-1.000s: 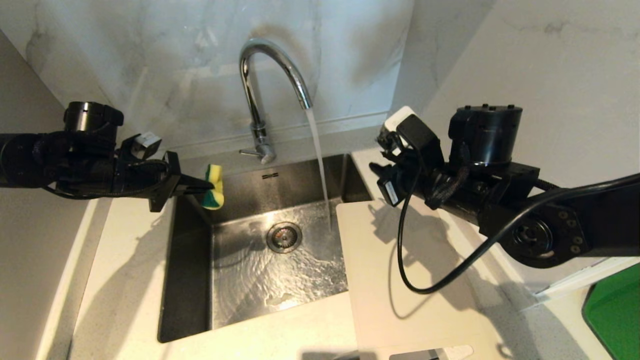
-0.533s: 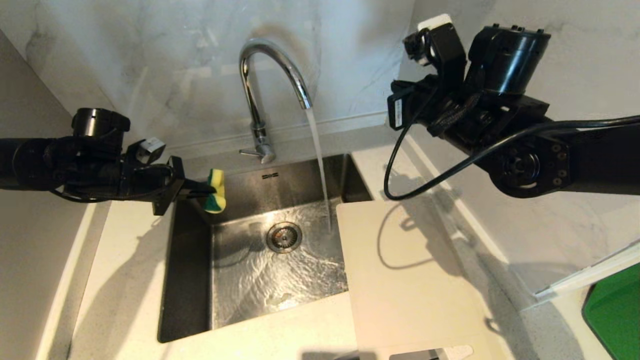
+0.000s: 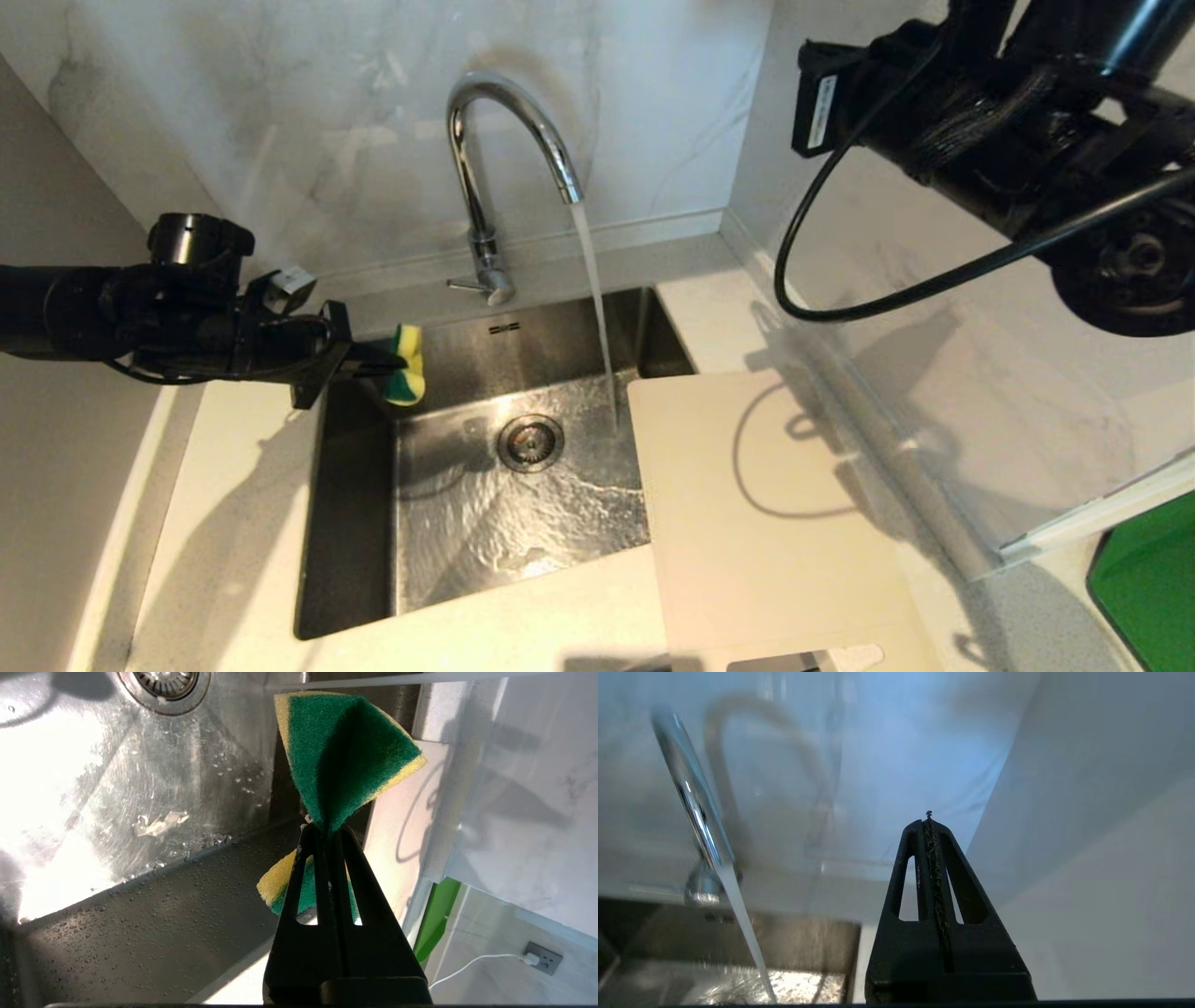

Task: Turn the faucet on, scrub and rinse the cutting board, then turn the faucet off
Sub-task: Put down the cleaning cloth

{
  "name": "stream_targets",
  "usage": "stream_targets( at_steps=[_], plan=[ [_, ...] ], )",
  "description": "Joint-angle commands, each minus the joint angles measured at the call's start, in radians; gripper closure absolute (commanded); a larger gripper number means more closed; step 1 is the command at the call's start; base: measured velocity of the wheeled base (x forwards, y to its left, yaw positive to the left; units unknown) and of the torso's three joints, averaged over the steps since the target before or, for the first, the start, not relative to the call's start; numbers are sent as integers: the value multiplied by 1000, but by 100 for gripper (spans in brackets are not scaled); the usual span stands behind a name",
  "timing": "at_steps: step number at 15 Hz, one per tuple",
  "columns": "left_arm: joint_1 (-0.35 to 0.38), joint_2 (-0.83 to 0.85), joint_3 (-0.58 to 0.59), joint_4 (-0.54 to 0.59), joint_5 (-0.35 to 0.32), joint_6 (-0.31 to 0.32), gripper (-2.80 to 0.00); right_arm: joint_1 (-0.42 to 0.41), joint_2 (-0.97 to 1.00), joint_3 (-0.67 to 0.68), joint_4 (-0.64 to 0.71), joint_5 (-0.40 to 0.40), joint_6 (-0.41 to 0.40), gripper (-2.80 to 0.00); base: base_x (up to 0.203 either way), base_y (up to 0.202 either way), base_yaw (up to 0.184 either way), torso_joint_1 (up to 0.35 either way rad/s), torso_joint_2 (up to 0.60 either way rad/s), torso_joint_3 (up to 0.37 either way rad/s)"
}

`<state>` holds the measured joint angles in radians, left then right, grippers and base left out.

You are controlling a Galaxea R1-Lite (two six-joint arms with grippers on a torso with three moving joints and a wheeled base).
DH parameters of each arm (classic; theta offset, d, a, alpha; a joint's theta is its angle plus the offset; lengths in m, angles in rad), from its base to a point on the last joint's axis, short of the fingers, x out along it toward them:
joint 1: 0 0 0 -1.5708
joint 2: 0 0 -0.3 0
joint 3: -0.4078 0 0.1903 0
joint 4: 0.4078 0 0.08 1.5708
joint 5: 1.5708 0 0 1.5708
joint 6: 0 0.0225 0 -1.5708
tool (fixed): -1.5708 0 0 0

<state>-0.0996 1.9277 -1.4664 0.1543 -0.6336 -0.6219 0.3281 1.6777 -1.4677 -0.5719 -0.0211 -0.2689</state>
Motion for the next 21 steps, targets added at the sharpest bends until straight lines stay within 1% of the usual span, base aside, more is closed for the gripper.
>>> stream_targets(
  at_steps=[1,8,10,12,14,16,18,20,21],
  plan=[
    [-2,10,0,1,-5,-3,0,6,-150,65,-1,0,-2,0,0,0,0,0,0,0],
    [-2,25,-2,1,-1,1,0,6,-480,474,-6,-1,4,0,0,0,0,0,0,0],
    [-2,25,0,1,-1,1,0,-1,-567,581,-9,0,28,0,0,0,0,0,0,0],
    [-2,38,-2,1,-1,3,0,-29,-660,671,-10,4,38,0,0,0,0,0,0,0],
    [-3,49,-2,1,-1,5,0,-62,-732,727,-10,12,55,0,0,0,0,0,0,0],
    [-4,58,-2,1,-1,7,0,-75,-793,769,-10,38,107,0,0,0,0,0,0,0],
    [-5,54,-2,1,-1,5,0,-101,-857,842,-10,55,131,0,0,0,0,0,0,0],
    [-5,51,-2,1,-1,5,0,-152,-924,910,-10,71,135,0,0,0,0,0,0,0],
    [-5,51,-2,1,-1,5,0,-191,-957,936,-9,76,140,0,0,0,0,0,0,0]
  ],
)
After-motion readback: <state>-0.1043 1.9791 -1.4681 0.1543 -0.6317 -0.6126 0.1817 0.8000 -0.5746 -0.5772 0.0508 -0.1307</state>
